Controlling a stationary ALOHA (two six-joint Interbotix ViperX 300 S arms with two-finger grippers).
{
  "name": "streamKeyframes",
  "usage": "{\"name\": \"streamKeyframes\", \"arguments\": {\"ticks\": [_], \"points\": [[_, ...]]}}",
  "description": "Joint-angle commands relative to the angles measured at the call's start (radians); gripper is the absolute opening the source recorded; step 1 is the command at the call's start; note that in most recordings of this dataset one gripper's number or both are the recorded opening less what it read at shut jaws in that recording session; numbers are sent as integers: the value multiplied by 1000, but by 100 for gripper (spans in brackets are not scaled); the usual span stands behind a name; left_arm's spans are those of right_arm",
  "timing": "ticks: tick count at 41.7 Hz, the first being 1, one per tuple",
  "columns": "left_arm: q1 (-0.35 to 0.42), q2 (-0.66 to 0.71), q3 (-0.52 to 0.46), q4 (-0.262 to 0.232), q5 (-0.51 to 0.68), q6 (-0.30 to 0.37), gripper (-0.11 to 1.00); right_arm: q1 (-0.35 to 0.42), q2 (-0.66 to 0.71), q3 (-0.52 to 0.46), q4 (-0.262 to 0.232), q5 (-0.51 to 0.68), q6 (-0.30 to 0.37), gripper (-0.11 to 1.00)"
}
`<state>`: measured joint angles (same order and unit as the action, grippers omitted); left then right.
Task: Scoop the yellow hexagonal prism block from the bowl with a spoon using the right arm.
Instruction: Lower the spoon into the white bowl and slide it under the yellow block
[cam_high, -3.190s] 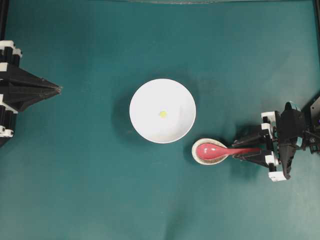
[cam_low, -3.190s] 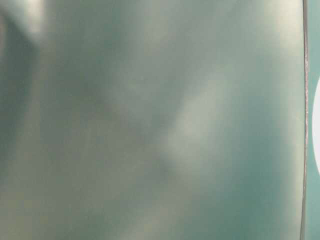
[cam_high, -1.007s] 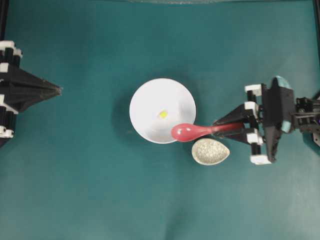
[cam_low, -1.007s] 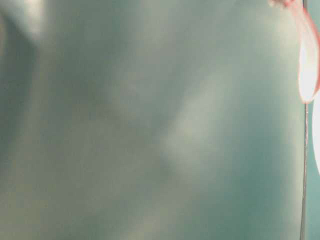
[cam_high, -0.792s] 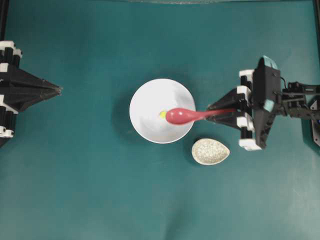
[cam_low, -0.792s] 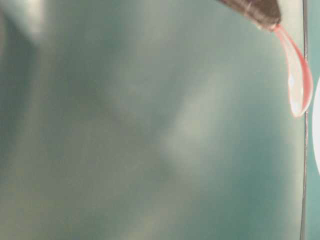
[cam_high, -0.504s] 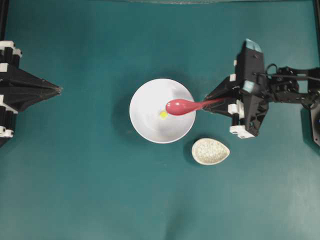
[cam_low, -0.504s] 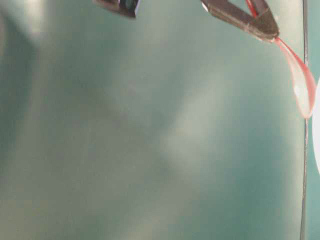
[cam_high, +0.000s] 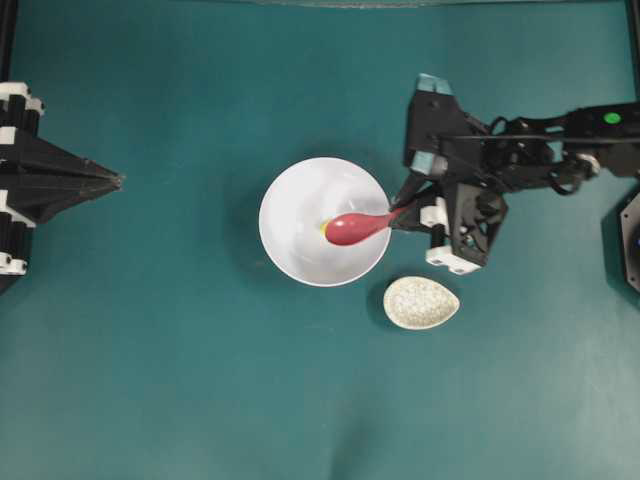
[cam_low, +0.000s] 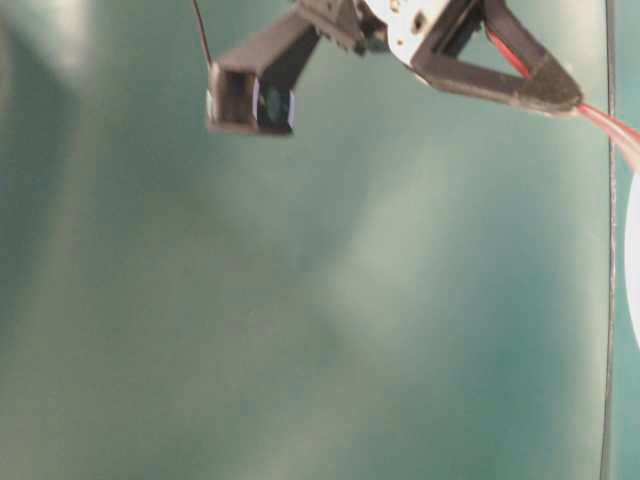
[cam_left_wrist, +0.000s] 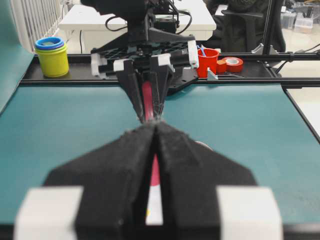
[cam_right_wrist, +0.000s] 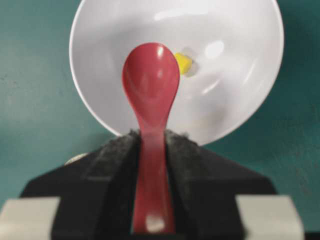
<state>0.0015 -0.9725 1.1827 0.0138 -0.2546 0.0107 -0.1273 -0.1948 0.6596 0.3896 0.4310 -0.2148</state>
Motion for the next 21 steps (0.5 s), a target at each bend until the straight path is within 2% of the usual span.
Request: {"name": "streamKeyframes", "arguments": {"ticks": [1, 11, 21], "points": [[2, 5, -26, 3, -6, 0, 0, -14, 11, -54, -2, 37, 9, 24], [2, 2, -26, 3, -9, 0, 0, -23, 75, -132, -67, 137, 52, 24], [2, 2, -25, 3, -8, 2, 0, -23, 97, -158, -161, 224, 153, 24]]}}
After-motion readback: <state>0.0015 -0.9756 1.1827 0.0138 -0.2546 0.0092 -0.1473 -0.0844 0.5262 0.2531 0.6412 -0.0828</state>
